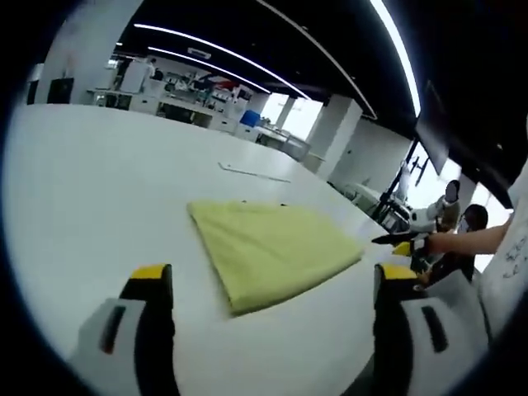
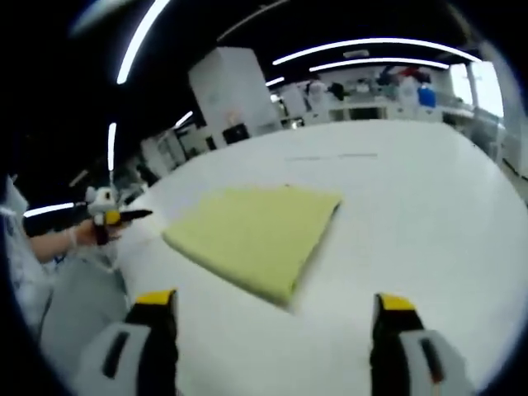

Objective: Fold the garment on the visible template until the final outline fits inside the template.

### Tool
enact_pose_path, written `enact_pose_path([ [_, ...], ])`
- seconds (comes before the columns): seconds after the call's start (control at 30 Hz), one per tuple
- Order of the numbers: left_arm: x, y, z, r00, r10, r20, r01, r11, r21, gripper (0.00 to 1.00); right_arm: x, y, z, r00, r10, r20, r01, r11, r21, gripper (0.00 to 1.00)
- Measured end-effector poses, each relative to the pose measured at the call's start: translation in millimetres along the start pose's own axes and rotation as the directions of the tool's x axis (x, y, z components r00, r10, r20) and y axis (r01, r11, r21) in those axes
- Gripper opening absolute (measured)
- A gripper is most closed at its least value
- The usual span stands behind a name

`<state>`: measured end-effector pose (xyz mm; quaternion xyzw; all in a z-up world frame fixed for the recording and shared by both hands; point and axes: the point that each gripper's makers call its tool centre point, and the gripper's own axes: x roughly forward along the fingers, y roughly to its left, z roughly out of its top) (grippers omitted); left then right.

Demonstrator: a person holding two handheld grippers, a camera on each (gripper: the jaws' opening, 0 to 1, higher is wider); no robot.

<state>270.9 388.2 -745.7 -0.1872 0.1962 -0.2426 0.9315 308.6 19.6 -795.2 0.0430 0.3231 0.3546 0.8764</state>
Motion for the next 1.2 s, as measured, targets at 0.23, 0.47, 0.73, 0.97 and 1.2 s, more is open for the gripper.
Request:
enact_pose_path([
  [0.23, -1, -15.9, 9.2, 1.0, 0.017, 0.02, -0.018, 0.998, 0.062, 0.99, 1, 25, 7.7, 0.999, 0.03, 0.038, -0.029, 0.999, -0.022, 0.99],
  [0.47, -2, -10.6, -1.1, 0.999, 0.03, -0.021, -0.027, 0.994, 0.108, 0.99, -9, 22, 5.5, 0.999, 0.011, 0.036, -0.011, 1.0, -0.016, 0.99],
  [0.73, -7, -7.1, -8.3, 0.998, 0.048, -0.027, -0.046, 0.995, 0.09, 0.99, -16, 32, -0.7, 0.999, -0.002, 0.051, 0.002, 1.0, 0.006, 0.99],
  [0.97, -6, -19.9, -24.3, 0.997, 0.048, -0.059, -0.041, 0.994, 0.105, 0.99, -24, 33, -16.3, 0.999, -0.005, 0.035, 0.004, 1.0, 0.027, 0.99],
  [1.2, -6, -23.7, -25.3, 0.996, 0.049, -0.074, -0.037, 0.987, 0.159, 0.99, -31, 26, -15.1, 0.998, -0.007, 0.063, 0.005, 0.999, 0.032, 0.99],
])
